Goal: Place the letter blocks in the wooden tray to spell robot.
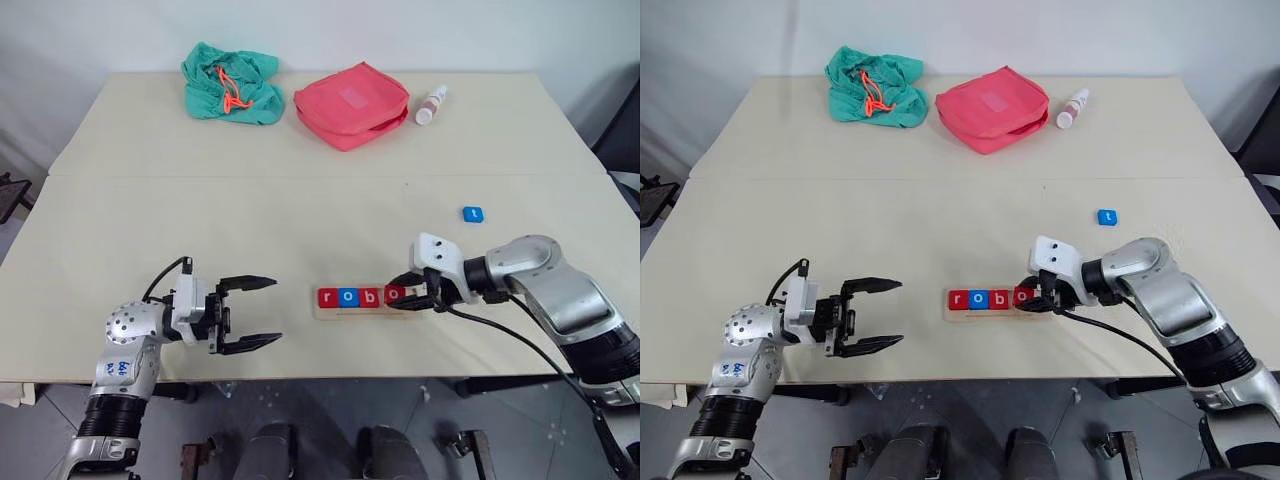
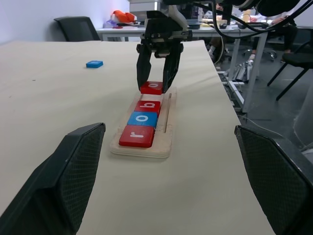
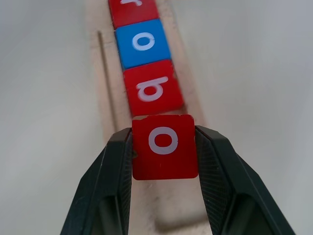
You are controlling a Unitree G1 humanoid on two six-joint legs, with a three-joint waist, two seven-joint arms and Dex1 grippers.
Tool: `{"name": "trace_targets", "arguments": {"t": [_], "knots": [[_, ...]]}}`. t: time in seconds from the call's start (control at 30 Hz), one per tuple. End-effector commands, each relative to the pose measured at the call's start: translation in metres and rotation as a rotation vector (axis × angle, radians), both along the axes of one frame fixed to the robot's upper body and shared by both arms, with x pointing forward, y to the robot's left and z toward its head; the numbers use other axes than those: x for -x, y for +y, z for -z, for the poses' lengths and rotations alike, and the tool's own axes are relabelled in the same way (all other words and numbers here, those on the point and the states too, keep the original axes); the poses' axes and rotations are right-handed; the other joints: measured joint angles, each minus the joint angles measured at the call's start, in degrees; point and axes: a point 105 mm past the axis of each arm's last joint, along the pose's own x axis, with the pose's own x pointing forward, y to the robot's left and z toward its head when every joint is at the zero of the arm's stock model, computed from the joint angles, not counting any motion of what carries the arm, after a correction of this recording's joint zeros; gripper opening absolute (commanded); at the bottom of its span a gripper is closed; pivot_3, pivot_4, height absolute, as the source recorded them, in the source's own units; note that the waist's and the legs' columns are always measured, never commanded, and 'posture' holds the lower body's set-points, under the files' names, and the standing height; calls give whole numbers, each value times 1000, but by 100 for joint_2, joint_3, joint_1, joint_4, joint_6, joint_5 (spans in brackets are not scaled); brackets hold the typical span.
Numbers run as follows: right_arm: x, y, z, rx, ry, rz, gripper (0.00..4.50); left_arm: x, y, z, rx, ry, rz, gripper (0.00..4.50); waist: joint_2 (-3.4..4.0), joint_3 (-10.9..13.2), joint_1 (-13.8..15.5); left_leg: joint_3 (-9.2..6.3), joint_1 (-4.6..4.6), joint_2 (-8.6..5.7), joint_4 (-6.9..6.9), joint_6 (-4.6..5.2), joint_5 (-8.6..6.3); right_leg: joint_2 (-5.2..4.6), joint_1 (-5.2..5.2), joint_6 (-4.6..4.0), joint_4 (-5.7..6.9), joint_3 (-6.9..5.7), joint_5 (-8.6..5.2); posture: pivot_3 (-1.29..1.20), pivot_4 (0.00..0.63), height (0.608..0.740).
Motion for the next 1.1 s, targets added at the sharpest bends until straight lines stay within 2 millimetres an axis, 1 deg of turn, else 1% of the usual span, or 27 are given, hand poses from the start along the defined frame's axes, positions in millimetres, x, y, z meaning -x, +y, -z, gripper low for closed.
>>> {"name": "trace_targets", "arguments": {"t": [0.03, 0.43, 0.57, 0.7, 0.73, 0.93, 1.07, 1.1], "knots": [[-2, 3, -5, 10, -30, -37, 1443, 4, 2, -8, 4, -48, -12, 4500, 0, 0, 9, -3, 0, 0, 1, 0, 0, 0, 1, 0, 1, -1, 0, 0, 150, 740], [2, 7, -2, 7, -3, -75, 1443, 2, 0, -8, 10, -49, -22, 4500, 0, 0, -3, -2, -1, 0, 4, 0, 0, 1, 1, 0, 1, -1, 0, 0, 150, 740], [1, 6, 1, 16, -2, -68, 2829, 1, -2, -8, 12, -51, -18, 4500, 0, 0, 1, -2, 0, 0, 3, 0, 0, 1, 0, 0, 1, -1, 0, 0, 150, 740], [2, 8, -2, 1, -10, -63, 4269, 0, -2, -9, 14, -52, -16, 4500, 0, 0, -1, -2, 0, 0, 4, 0, 0, 1, 1, 0, 1, -1, 0, 0, 150, 740], [2, 9, -5, -4, -17, -60, 4458, 0, -2, -9, 15, -52, -16, 4500, 0, 0, -2, -2, -1, 0, 3, 0, 0, 1, 1, 0, 1, -1, 0, 0, 150, 740], [3, 1, -18, -41, -42, 3, 4458, 0, -3, -9, 17, -51, -13, 4500, 0, 0, 7, -2, -1, 0, 4, 0, 0, 1, 0, 0, 2, -1, 0, 0, 150, 740], [8, -21, -19, -57, -36, 102, 4458, 0, -4, -7, 19, -47, -10, 4500, 0, 0, 36, -5, -2, -3, 4, 0, 0, -1, 3, 0, 2, -1, 0, 0, 150, 740], [10, -27, -18, -53, -31, 126, 4287, 0, -5, -6, 19, -45, -7, 4500, 0, 0, 37, -6, -2, -3, 4, 0, 0, -2, 4, 0, 1, -1, 0, 0, 150, 740]]}}
